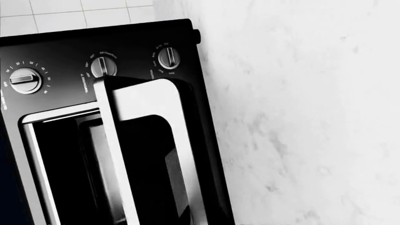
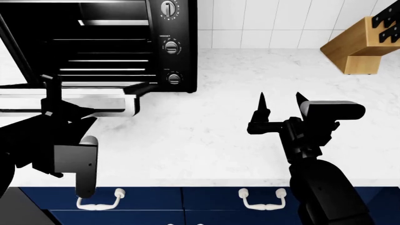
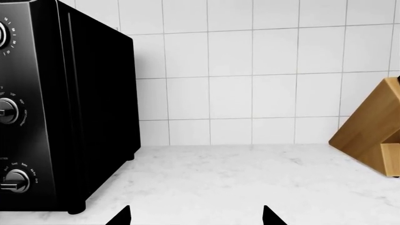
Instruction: Open the toaster oven door.
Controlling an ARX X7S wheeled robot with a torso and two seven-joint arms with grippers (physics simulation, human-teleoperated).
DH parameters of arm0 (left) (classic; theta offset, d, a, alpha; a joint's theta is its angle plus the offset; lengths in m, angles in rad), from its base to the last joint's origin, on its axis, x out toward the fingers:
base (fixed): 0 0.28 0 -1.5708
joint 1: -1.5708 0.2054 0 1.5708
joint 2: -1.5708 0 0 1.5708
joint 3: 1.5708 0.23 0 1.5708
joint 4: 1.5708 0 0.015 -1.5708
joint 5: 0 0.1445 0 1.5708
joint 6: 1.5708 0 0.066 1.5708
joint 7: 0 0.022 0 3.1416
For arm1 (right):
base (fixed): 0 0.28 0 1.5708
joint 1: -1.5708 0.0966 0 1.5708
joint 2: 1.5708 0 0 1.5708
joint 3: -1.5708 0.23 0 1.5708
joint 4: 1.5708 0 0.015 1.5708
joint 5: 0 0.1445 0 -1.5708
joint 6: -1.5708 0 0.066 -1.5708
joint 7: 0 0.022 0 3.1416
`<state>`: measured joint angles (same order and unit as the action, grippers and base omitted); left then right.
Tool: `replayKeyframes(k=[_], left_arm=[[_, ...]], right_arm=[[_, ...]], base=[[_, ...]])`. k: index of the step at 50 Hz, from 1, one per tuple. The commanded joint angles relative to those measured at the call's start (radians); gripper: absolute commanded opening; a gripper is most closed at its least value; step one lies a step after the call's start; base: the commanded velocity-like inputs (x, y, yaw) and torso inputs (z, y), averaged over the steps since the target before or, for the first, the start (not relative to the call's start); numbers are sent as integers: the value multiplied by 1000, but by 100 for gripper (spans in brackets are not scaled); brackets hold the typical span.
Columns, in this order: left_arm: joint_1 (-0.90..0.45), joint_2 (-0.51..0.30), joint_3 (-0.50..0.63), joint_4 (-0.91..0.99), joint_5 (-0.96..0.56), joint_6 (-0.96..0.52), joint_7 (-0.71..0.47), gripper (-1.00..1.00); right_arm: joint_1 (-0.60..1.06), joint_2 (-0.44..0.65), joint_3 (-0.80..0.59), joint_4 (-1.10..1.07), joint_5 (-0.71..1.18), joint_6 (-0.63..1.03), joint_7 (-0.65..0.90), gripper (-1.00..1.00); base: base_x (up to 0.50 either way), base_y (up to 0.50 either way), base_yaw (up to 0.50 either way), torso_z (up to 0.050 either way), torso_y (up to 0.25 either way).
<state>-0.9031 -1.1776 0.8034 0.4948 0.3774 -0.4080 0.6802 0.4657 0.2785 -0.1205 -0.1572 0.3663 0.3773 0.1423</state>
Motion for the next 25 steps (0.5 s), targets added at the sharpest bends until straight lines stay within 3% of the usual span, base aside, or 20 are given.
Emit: replayKeyframes(k=[1, 15, 25], left_arm=[[66, -63, -3, 59, 10, -53, -21, -100], [181, -77, 43, 38, 5, -38, -125, -100], [213, -36, 84, -24, 23, -12, -143, -100]], right_arm=[[-4, 2, 1, 4, 8, -7, 0, 100], [-9, 6, 2, 7, 13, -12, 5, 100], [-17, 14, 7, 8, 16, -16, 10, 100]], base=[[0, 0, 0, 0, 0], [0, 0, 0, 0, 1], [0, 0, 0, 0, 0]])
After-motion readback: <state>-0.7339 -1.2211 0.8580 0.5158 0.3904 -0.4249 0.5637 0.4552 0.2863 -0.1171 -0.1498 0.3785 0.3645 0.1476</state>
